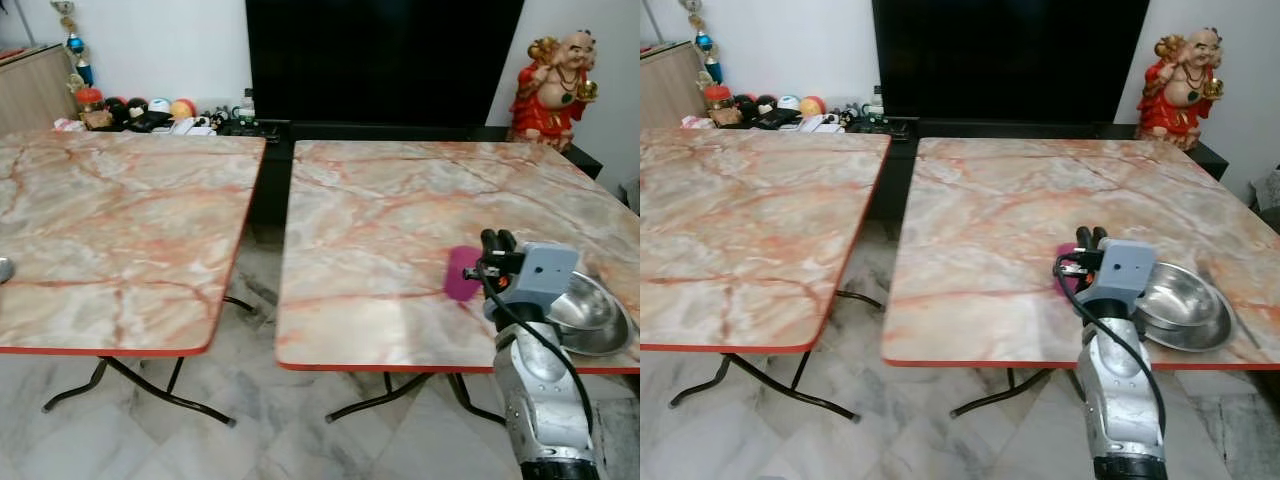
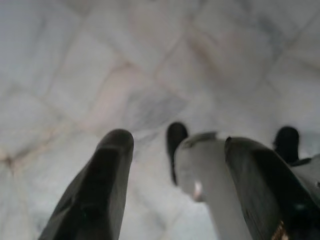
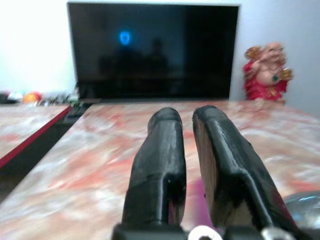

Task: Setting the table

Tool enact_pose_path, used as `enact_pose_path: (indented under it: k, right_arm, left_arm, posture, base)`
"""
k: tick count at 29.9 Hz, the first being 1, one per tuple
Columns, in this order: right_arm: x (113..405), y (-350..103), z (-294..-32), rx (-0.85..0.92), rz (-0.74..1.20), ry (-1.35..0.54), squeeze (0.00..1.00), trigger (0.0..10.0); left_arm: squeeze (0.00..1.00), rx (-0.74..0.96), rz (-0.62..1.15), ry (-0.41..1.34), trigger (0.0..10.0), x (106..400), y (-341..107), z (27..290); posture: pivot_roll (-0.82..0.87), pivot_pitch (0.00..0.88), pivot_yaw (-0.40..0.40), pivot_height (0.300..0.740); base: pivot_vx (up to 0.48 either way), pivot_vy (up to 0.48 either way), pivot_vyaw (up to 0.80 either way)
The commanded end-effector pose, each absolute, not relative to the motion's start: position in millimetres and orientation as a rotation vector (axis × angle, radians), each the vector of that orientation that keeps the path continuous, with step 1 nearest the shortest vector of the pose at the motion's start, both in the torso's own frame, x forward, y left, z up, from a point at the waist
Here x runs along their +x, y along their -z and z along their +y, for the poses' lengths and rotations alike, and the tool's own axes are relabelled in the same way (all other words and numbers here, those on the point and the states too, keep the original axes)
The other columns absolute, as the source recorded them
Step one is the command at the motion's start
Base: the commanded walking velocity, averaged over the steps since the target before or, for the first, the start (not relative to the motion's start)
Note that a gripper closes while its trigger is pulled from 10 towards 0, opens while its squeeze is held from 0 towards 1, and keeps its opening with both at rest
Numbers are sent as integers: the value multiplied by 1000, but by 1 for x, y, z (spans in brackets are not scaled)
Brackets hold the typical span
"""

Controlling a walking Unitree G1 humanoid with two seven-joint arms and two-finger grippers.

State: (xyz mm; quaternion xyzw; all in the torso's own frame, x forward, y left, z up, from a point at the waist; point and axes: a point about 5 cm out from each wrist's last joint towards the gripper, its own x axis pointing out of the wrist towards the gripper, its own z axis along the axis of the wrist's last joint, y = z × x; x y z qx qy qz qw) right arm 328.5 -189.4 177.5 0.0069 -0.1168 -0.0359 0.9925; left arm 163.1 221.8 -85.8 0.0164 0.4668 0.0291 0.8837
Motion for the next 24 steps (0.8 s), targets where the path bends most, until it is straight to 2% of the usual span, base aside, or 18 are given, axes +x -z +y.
enact_pose_path:
  k: [1, 24]
  right_arm:
    - [330, -183, -183, 25, -250, 49, 0, 10000]
    - [330, -177, -177, 37, -227, 38, 0, 10000]
  left_arm:
    - [0, 31, 1000, -68, 10000, 155, 89, 224]
    - [0, 43, 1045, -84, 10000, 140, 93, 231]
  posture:
    - [-27, 50, -37, 740]
    - [-13, 60, -28, 740]
  base:
    - [0, 480, 0]
    - [0, 480, 0]
